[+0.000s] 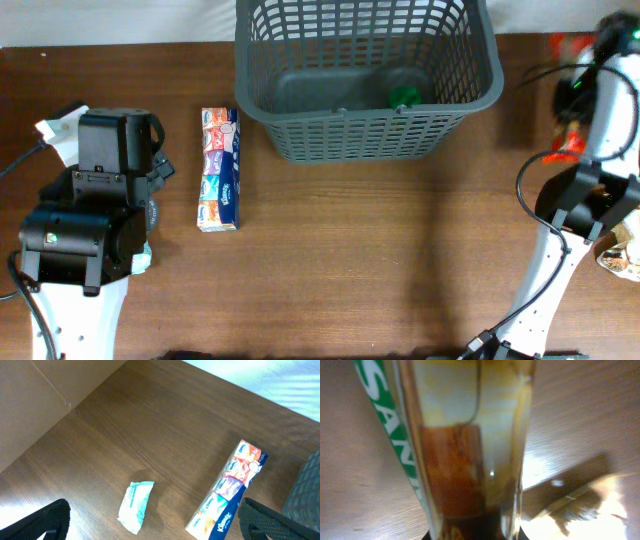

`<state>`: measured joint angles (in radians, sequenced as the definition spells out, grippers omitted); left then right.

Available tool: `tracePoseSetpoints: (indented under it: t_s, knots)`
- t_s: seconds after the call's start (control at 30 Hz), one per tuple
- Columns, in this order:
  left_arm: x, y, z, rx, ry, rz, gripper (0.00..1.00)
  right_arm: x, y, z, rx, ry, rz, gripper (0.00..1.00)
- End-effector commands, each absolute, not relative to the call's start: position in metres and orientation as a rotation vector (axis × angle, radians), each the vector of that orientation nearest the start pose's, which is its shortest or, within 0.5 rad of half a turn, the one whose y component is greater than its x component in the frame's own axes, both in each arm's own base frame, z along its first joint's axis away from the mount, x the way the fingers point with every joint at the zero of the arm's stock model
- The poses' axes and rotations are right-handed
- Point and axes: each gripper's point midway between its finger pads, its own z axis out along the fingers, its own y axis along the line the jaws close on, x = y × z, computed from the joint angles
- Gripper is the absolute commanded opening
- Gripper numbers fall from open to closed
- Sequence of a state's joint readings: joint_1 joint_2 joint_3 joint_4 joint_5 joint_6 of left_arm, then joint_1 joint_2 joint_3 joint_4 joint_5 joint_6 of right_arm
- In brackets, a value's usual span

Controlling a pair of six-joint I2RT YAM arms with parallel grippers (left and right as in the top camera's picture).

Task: Pack container
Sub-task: 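Grasp the San Remo pasta packet with the right gripper, then lift and carry the pasta packet over the basket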

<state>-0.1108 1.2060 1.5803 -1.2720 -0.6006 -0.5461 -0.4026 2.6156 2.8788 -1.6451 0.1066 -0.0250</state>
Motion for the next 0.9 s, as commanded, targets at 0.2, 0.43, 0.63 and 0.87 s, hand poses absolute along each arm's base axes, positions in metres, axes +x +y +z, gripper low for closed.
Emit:
tracePoseSetpoints:
  t_s: [0.2,0.43,0.63,0.87]
  knots:
    - [0.274,0.068,0.343,-0.751,2.163,0.396,1.00,0.444,-0.146,0.380,0.433,2.275,0.111,0.04]
    - [0.274,0.068,0.343,-0.751,2.163,0.396,0.99,0.431,-0.033,0.492,0.166,1.970,0.397,0.04]
    - [0.274,0.068,0.343,-0.751,2.163,0.396,1.00,0.451,0.057,0.519,-0.074,1.854,0.490,0.04]
    - [0.274,0.068,0.343,-0.751,2.162,0.396,1.00,0.497,0.116,0.496,-0.107,1.850,0.410,0.04]
